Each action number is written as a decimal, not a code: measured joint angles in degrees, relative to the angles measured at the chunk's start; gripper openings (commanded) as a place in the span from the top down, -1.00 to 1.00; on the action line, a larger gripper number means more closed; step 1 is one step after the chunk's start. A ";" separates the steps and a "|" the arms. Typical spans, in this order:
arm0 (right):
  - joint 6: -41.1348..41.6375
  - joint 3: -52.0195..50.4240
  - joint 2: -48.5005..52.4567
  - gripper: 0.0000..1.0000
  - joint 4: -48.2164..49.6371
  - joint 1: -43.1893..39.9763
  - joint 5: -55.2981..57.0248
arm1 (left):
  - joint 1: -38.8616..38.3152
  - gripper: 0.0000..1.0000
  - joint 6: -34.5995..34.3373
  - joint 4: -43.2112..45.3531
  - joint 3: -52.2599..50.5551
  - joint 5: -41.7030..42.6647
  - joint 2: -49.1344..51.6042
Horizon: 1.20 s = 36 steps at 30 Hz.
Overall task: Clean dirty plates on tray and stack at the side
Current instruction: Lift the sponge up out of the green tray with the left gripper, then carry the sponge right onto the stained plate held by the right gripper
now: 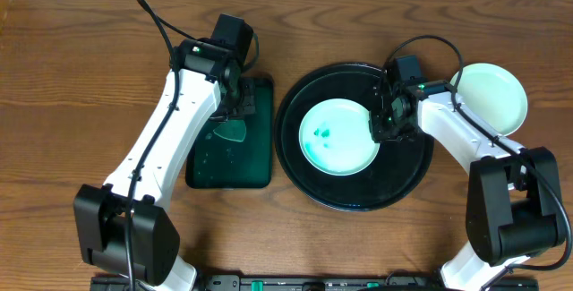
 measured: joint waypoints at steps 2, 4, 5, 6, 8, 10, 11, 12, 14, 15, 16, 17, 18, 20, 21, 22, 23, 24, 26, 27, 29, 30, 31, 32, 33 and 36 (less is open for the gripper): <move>-0.15 0.00 0.00 0.55 0.09 0.00 0.00 | 0.00 0.85 0.00 0.00 0.00 0.00 0.00; -0.02 0.00 0.00 0.64 0.26 0.00 0.04 | 0.00 0.86 0.02 0.00 0.00 0.00 0.00; -0.04 0.00 0.00 0.70 0.31 0.00 0.04 | 0.00 0.86 0.00 0.00 0.00 0.00 0.00; -0.11 0.00 0.00 0.78 0.31 0.00 0.04 | 0.00 0.86 0.00 0.00 0.00 0.00 0.00; -0.17 0.00 0.00 0.92 0.33 0.00 0.07 | 0.00 0.86 0.00 0.07 0.00 0.00 0.00; 0.09 0.00 -0.02 0.97 0.31 0.00 0.17 | 0.00 0.86 0.00 0.15 0.00 0.00 0.00; 0.11 0.00 0.00 0.98 0.33 0.00 0.15 | 0.00 0.86 -0.02 0.20 0.00 0.00 0.00; 0.02 0.00 0.00 0.97 0.33 0.00 0.17 | 0.00 0.86 -0.04 0.20 0.00 0.00 0.00; 0.02 0.00 0.00 0.83 0.35 0.00 0.17 | 0.00 0.85 -0.07 0.20 0.00 0.00 0.00; 0.02 0.00 0.00 0.66 0.35 0.00 0.20 | 0.00 0.86 -0.07 0.20 0.00 0.00 0.00; -0.02 0.00 0.00 0.57 0.33 0.00 0.17 | 0.00 0.85 -0.09 0.20 0.00 0.00 0.00; -0.07 0.00 0.00 0.54 0.37 0.00 0.22 | 0.00 0.86 -0.09 0.24 0.00 0.00 0.00; 0.09 0.00 -0.02 0.52 0.66 0.00 0.26 | 0.00 0.86 -0.09 0.42 0.00 0.00 0.00; 0.00 0.00 0.00 0.53 1.40 0.00 0.22 | 0.00 0.85 -0.11 1.22 0.00 0.00 0.00; 0.02 0.00 0.00 0.55 2.32 0.00 0.22 | 0.00 0.85 -0.22 2.01 0.00 0.00 0.00; 0.09 -0.07 0.00 0.58 2.91 0.00 0.22 | 0.00 0.85 -0.24 2.38 0.00 0.00 0.00; 0.33 -0.33 0.00 0.60 3.72 0.00 0.24 | 0.00 0.86 -0.24 2.60 0.00 0.00 0.00; 0.44 -0.46 0.00 0.62 3.96 0.00 0.22 | 0.00 0.86 -0.24 2.89 0.00 0.00 0.00; 0.81 -1.11 0.00 0.66 4.76 0.00 0.22 | 0.00 0.86 -0.24 2.84 0.00 0.00 0.07; 0.98 -1.36 -0.02 0.69 4.92 0.00 0.24 | 0.00 0.86 -0.24 2.75 0.11 0.00 0.13; 1.31 -1.79 0.00 0.79 5.01 0.00 0.22 | 0.00 0.86 -0.24 2.32 0.63 0.02 0.46; 1.42 -1.86 0.00 0.90 4.98 0.00 0.24 | 0.00 0.86 -0.24 1.68 1.25 0.02 0.83; 1.62 -1.88 0.00 0.97 5.01 0.00 0.22 | 0.00 0.86 -0.26 1.07 1.97 0.00 1.22; 1.81 -1.88 -0.02 0.97 5.09 0.00 0.22 | 0.00 0.86 -0.24 0.59 2.69 0.02 1.68; 2.08 -1.88 0.00 0.98 5.14 0.00 0.20 | 0.00 0.86 -0.24 -0.07 3.54 0.02 2.14; 2.43 -1.88 0.00 0.98 5.16 0.02 -0.20 | 0.00 0.86 -0.22 -0.13 4.96 1.14 3.08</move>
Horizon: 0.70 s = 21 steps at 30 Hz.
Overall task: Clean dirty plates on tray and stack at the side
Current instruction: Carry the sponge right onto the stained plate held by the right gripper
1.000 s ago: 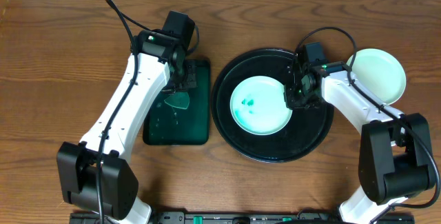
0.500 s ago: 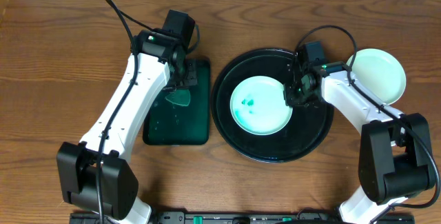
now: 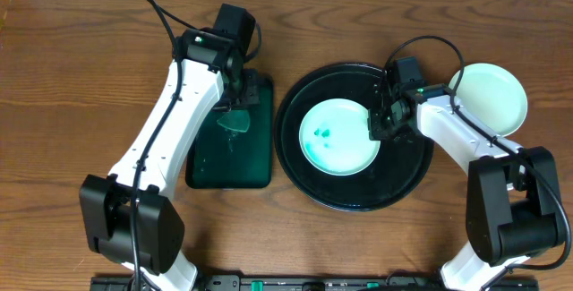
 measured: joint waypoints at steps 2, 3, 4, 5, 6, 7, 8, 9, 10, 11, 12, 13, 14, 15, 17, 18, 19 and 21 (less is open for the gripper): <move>0.17 0.00 0.00 0.98 0.00 -0.02 -0.50 | -0.02 0.86 0.00 0.57 0.07 1.36 0.09; 0.31 0.00 0.00 0.98 0.00 0.00 -0.98 | -0.04 0.85 0.00 0.98 0.07 2.08 0.09; 0.50 0.00 0.00 0.98 0.00 0.00 -1.42 | -0.15 0.86 -0.02 1.57 0.09 2.91 0.09; 0.81 0.00 0.00 0.98 -0.02 0.00 -1.75 | -0.31 0.85 -0.04 2.12 0.09 3.43 0.09; 1.27 0.00 0.00 0.98 -0.04 0.00 -2.10 | -0.61 0.85 -0.20 2.58 0.09 3.89 0.09; 1.75 0.00 0.00 0.98 -0.07 0.00 -2.43 | -0.90 0.86 -0.46 2.97 0.09 4.24 0.09; 2.12 0.00 0.00 0.98 -0.13 0.07 -2.64 | -1.20 0.86 -0.85 3.23 0.09 4.55 0.09; 2.47 0.00 -0.02 0.98 -0.20 0.15 -2.86 | -1.75 0.85 -1.25 3.58 0.09 4.92 0.09; 2.75 0.00 0.00 0.97 -0.20 0.31 -3.08 | -2.21 0.86 -1.51 3.93 0.09 4.98 0.09; 3.06 0.00 0.00 0.95 -0.20 0.44 -3.58 | -2.80 0.85 -1.73 4.26 0.09 5.14 0.09; 3.23 0.00 0.00 0.90 -0.20 0.57 -4.02 | -3.39 0.86 -1.99 4.46 0.09 5.20 0.09; 3.45 0.00 0.00 0.87 -0.20 0.76 -4.37 | -3.98 0.85 -2.23 4.61 0.09 5.29 0.09; 3.65 0.00 0.00 0.82 -0.15 1.07 -4.68 | -4.63 0.86 -2.56 4.85 0.09 5.40 0.09; 3.76 0.00 0.00 0.78 -0.17 1.36 -4.96 | -5.29 0.86 -2.80 5.16 0.09 5.51 0.11; 4.13 -0.02 0.00 0.67 -0.11 1.77 -5.40 | -6.75 0.85 -3.74 5.88 0.09 5.70 0.11; 4.20 -0.02 0.00 0.61 -0.07 1.99 -5.55 | -7.58 0.86 -4.20 6.29 0.09 5.81 0.11; 4.31 -0.02 -0.02 0.58 0.04 2.03 -5.66 | -8.46 0.86 -4.79 6.80 0.09 5.90 0.15; 4.13 -0.02 0.00 0.57 0.33 2.05 -5.64 | -10.05 0.85 -5.95 7.76 0.09 6.03 0.39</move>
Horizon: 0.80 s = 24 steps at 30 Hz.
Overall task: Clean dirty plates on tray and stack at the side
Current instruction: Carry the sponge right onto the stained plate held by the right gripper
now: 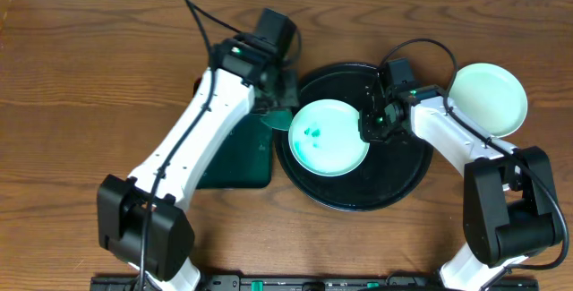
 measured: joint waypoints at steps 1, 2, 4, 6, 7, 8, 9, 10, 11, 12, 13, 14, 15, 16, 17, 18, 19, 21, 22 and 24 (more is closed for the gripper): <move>-0.04 0.00 0.00 0.59 0.13 0.02 0.15 | -0.76 0.86 -0.61 0.42 0.00 0.00 0.26; -0.04 0.00 0.00 0.61 0.17 0.02 0.63 | -1.57 0.86 -1.38 0.96 0.00 0.00 0.63; -0.09 0.00 0.00 0.66 0.20 0.02 1.68 | -3.10 0.86 -2.69 2.08 0.00 0.00 1.77; -0.07 0.00 0.00 0.72 0.24 0.02 2.91 | -4.22 0.86 -3.56 3.06 0.00 0.00 3.02; -0.11 -0.02 0.00 0.74 0.39 0.00 3.26 | -5.09 0.86 -4.44 3.78 0.00 0.04 4.42; -0.09 -0.11 0.00 0.81 0.66 0.02 3.58 | -5.75 0.85 -5.14 4.22 0.00 0.17 5.70; -0.07 -0.28 -0.02 0.86 1.09 0.02 3.93 | -6.08 0.86 -5.53 4.42 0.00 0.20 6.45; -0.13 -0.68 0.00 0.93 1.79 0.02 3.91 | -6.40 0.86 -5.99 4.48 0.00 0.20 7.65; -0.22 -0.92 0.00 0.98 2.12 0.02 3.89 | -6.60 0.86 -6.40 4.48 0.00 0.22 8.52; 0.07 -1.18 0.00 0.98 2.38 0.20 3.76 | -6.67 0.86 -6.88 4.50 0.00 0.22 9.79; 0.04 -1.29 -0.02 0.98 2.51 0.26 3.80 | -6.67 0.86 -7.17 4.50 0.00 0.22 10.32; 0.07 -1.33 -0.02 0.98 2.58 0.28 3.74 | -6.64 0.86 -7.37 4.48 0.00 0.22 11.06; 0.07 -1.33 -0.02 0.98 2.58 0.28 3.74 | -6.60 0.86 -7.48 4.46 0.00 0.17 11.67; 0.07 -1.36 -0.02 0.98 2.60 0.28 3.69 | -6.60 0.86 -7.63 4.42 0.00 0.20 12.26; 0.07 -1.36 -0.02 0.98 2.60 0.28 3.69 | -6.60 0.86 -7.67 4.42 0.00 0.20 12.66; 0.07 -1.36 -0.02 0.98 2.60 0.28 3.67 | -6.60 0.86 -7.82 4.42 0.00 0.20 12.94; 0.07 -1.36 -0.02 0.98 2.60 0.28 3.69 | -6.60 0.86 -7.91 4.42 0.00 0.20 13.14; 0.04 -1.36 -0.02 0.98 2.62 0.28 3.67 | -6.60 0.85 -8.09 4.42 0.00 0.20 13.40; 0.07 -1.36 -0.02 0.98 2.62 0.28 3.67 | -6.60 0.85 -8.24 4.42 0.00 0.20 13.55; 0.07 -1.36 -0.02 0.98 2.62 0.28 3.67 | -6.60 0.86 -8.37 4.37 0.00 0.17 13.86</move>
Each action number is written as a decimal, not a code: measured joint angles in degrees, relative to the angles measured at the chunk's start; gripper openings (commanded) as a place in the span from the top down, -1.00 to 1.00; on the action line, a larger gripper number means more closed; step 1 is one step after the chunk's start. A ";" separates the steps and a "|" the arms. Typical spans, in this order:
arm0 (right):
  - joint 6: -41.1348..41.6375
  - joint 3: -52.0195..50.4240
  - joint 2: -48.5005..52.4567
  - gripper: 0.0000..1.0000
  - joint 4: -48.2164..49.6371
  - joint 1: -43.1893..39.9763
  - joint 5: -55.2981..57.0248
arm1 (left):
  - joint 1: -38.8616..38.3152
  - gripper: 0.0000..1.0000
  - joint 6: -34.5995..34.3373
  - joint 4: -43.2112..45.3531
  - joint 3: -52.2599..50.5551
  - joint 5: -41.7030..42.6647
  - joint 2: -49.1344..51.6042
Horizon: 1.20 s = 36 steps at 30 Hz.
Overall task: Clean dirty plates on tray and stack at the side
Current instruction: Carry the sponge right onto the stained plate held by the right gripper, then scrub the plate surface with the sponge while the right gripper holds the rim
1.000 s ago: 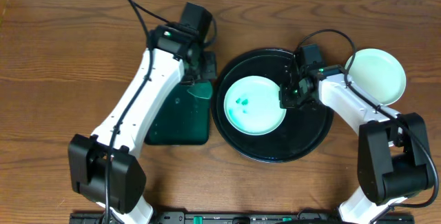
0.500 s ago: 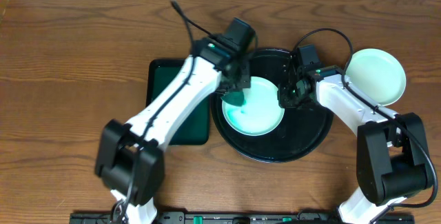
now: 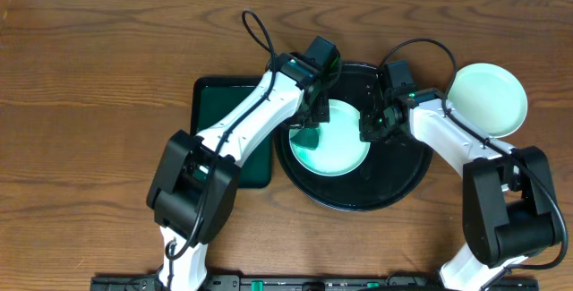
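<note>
A pale green dirty plate lies on the round black tray. My left gripper reaches over the plate's left part, shut on a green sponge that rests on the plate's surface. The sponge and arm hide whatever stains are there. My right gripper sits at the plate's right rim and looks shut on it. A second pale plate, free of marks, sits on the table to the right of the tray.
A dark green rectangular basin stands left of the black tray, partly under my left arm. Both arms' cables loop above the tray. The table's far edge runs along the top of the view.
My left gripper has moved right with the sponge, from the tray's left edge onto the plate's left part. The green spots on the plate are now covered. My right gripper and the plate stayed put.
At first my left gripper held the sponge down in the green basin while my right gripper held the spotted plate's right rim. The sponge was then raised in the basin, then at the tray's edge with the plate shifted left. Now the sponge lies on the plate.
</note>
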 measured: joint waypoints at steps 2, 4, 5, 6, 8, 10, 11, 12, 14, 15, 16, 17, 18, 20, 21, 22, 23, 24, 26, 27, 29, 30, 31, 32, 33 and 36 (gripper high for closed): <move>0.00 0.00 0.00 0.98 0.02 0.00 0.00 | 0.00 0.86 -0.11 0.02 0.00 0.00 0.37; 0.00 -0.02 0.00 0.98 0.07 0.00 0.00 | 0.00 0.86 -0.13 0.11 0.00 0.00 0.87; 0.00 -0.04 0.00 0.98 0.07 0.00 0.00 | -0.02 0.85 -0.13 0.28 0.00 0.00 1.27; 0.00 -0.04 0.00 0.98 0.07 0.00 0.00 | -0.02 0.85 -0.13 0.50 0.00 0.00 1.66; 0.00 -0.04 0.00 0.98 0.09 0.00 0.00 | -0.09 0.85 -0.13 0.96 0.00 0.00 2.69; 0.00 -0.04 0.00 0.98 0.09 0.00 0.00 | -0.13 0.86 -0.13 1.07 0.00 0.00 3.85; 0.00 -0.04 0.00 0.98 0.09 0.00 0.00 | -0.15 0.86 -0.13 1.11 0.00 -0.04 4.59; 0.00 -0.04 0.00 0.98 0.09 0.00 0.00 | -0.15 0.86 -0.11 1.18 0.00 -0.11 5.20; 0.00 -0.04 0.00 0.98 0.09 0.00 0.00 | -0.28 0.85 -0.11 1.51 0.15 -0.44 6.29; 0.00 -0.04 0.00 0.98 0.09 0.00 -0.02 | -0.39 0.86 -0.11 1.51 0.35 -0.59 6.67; 0.00 -0.04 0.00 0.98 0.11 0.00 -0.02 | -0.48 0.86 -0.11 1.49 0.59 -0.74 6.97; 0.00 -0.04 0.00 0.98 0.11 0.00 -0.02 | -0.57 0.85 -0.11 1.46 0.79 -0.87 7.21; 0.00 -0.04 0.00 0.98 0.13 0.00 -0.02 | -0.66 0.86 -0.04 1.44 0.94 -0.87 7.52; 0.00 -0.07 0.00 0.98 0.15 0.00 -0.02 | -0.81 0.86 0.52 1.46 1.31 -0.63 8.15; 0.00 -0.07 0.00 0.98 0.15 0.00 -0.02 | -0.85 0.85 1.05 1.49 1.42 -0.35 8.35; 0.00 -0.07 0.00 0.98 0.15 0.00 -0.02 | -0.90 0.86 1.33 1.53 1.46 -0.11 8.44; 0.00 -0.07 0.00 0.98 0.17 0.00 -0.02 | -0.92 0.85 2.36 1.53 1.68 0.59 8.70; -0.02 -0.07 0.00 0.98 0.17 0.00 -0.02 | -0.90 0.85 3.06 1.57 1.75 1.18 8.81; -0.02 -0.09 0.00 0.98 0.20 0.00 -0.02 | -0.87 0.86 4.28 1.77 1.77 2.05 8.92; 0.00 -0.09 0.00 0.98 0.20 0.00 -0.02 | -0.87 0.85 4.72 1.90 1.77 2.45 8.94; 0.00 -0.09 0.00 0.98 0.22 0.00 -0.02 | -0.94 0.85 5.55 2.08 1.77 2.84 8.98; 0.00 -0.09 0.00 0.98 0.22 0.00 -0.02 | -0.98 0.86 5.75 2.14 1.77 2.95 8.98; 0.00 -0.09 0.00 0.98 0.22 0.00 0.00 | -1.07 0.85 5.86 2.21 1.77 3.13 8.98; 0.00 -0.09 0.00 0.98 0.22 0.00 0.00 | -1.16 0.85 5.97 2.32 1.77 3.30 8.98; -0.02 -0.09 0.00 0.98 0.24 0.00 0.02 | -1.25 0.85 6.03 2.56 1.77 4.02 8.98; -0.02 -0.09 0.00 0.98 0.31 -0.11 0.48 | -1.60 0.85 6.25 3.63 1.77 7.30 9.18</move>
